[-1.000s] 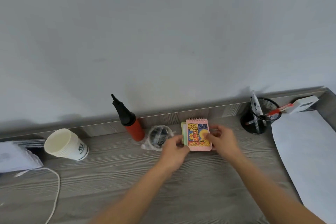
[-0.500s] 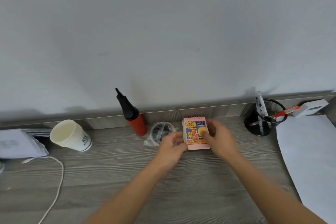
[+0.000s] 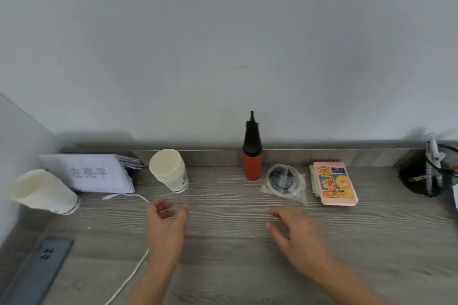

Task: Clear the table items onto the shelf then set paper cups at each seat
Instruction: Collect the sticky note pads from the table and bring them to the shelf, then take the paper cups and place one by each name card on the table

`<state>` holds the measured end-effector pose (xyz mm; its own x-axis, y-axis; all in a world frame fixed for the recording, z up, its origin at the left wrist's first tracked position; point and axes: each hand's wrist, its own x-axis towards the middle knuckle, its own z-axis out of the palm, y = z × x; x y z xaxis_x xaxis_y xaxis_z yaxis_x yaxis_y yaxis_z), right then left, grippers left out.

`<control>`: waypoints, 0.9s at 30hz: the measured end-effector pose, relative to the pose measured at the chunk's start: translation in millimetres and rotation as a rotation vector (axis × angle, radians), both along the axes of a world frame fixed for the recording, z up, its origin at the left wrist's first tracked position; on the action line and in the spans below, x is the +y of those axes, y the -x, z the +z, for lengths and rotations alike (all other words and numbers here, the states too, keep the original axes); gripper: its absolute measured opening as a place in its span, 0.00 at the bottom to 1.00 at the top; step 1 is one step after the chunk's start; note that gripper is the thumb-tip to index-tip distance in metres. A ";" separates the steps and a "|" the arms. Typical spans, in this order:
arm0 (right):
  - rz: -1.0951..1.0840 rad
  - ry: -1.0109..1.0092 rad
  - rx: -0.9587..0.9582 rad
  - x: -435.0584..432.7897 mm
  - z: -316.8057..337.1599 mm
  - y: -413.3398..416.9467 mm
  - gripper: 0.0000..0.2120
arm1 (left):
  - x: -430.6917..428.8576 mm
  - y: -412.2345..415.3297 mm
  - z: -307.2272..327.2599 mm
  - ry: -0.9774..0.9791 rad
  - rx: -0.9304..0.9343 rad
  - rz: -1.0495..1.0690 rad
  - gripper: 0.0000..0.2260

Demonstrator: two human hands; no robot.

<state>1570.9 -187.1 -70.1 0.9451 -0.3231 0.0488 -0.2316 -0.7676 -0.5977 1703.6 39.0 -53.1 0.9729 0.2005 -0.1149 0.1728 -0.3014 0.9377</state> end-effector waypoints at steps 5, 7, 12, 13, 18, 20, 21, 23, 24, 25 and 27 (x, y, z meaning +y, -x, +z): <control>0.023 0.197 0.074 67.5 -37.0 -1.5 0.23 | 32.1 -44.3 -0.9 -0.060 -0.035 -0.040 0.38; -0.011 0.238 0.075 81.5 -47.2 0.8 0.24 | 31.9 -61.2 -2.0 -0.033 -0.051 -0.131 0.43; -0.044 0.330 0.104 88.9 -45.2 -1.9 0.24 | 22.8 -95.9 -7.8 -0.036 -0.140 -0.260 0.46; -0.043 0.343 0.118 90.4 -45.1 -3.5 0.24 | 20.5 -99.9 -7.3 -0.037 -0.156 -0.271 0.45; -0.069 0.359 0.149 95.2 -41.3 -2.0 0.24 | 13.0 -102.2 -2.0 -0.014 -0.214 -0.340 0.35; -0.071 0.358 0.162 95.8 -36.6 -2.0 0.24 | 11.5 -94.7 4.0 -0.010 -0.255 -0.382 0.34; -0.070 0.354 0.163 96.0 -35.9 -2.4 0.24 | 10.6 -89.1 7.7 -0.013 -0.288 -0.418 0.34; -0.077 0.332 0.175 97.1 -34.6 -2.0 0.24 | 8.5 -73.7 16.9 -0.012 -0.350 -0.527 0.33; -0.096 0.307 0.177 97.5 -34.1 -0.6 0.24 | 7.6 -64.7 21.5 -0.010 -0.372 -0.594 0.33; -0.123 0.258 0.173 98.4 -32.5 1.8 0.24 | 6.6 -55.7 25.6 -0.012 -0.388 -0.663 0.35; -0.210 0.071 0.149 102.5 -19.1 10.0 0.22 | 3.8 -36.6 33.6 -0.030 -0.424 -0.797 0.38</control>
